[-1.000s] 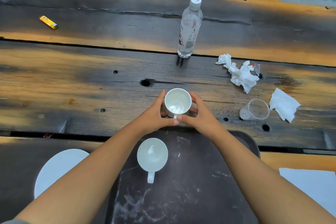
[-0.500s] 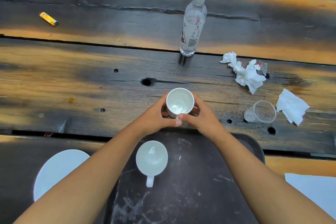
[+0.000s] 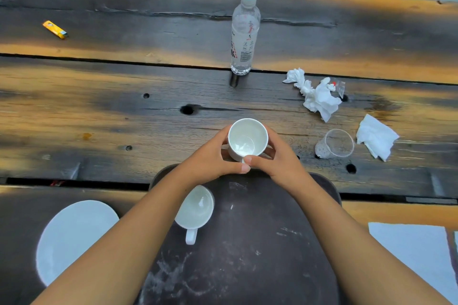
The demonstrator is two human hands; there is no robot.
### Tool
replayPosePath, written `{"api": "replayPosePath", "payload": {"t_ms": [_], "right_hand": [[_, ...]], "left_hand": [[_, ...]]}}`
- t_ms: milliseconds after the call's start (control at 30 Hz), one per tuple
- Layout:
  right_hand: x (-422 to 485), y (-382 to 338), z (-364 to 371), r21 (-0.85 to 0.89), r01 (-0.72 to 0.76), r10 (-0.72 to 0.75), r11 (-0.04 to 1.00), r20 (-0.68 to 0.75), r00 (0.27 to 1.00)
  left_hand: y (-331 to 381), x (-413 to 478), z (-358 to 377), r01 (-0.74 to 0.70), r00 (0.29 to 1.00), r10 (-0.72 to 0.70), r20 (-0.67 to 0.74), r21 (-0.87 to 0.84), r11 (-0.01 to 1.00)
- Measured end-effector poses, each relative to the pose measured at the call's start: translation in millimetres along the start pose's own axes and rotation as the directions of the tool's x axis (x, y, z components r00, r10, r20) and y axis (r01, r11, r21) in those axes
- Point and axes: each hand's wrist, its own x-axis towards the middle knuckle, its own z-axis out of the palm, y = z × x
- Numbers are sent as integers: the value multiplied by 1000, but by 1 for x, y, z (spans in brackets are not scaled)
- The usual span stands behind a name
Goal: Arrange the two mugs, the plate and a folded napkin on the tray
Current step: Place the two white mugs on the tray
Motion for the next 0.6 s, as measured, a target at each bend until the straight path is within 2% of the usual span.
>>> {"api": "replayPosePath", "payload": {"t_ms": [600], "right_hand": [[-93, 27, -39, 5, -59, 59, 998, -5, 998]], "left_hand": [[2, -50, 95, 29, 999, -28, 18, -28, 999]]}}
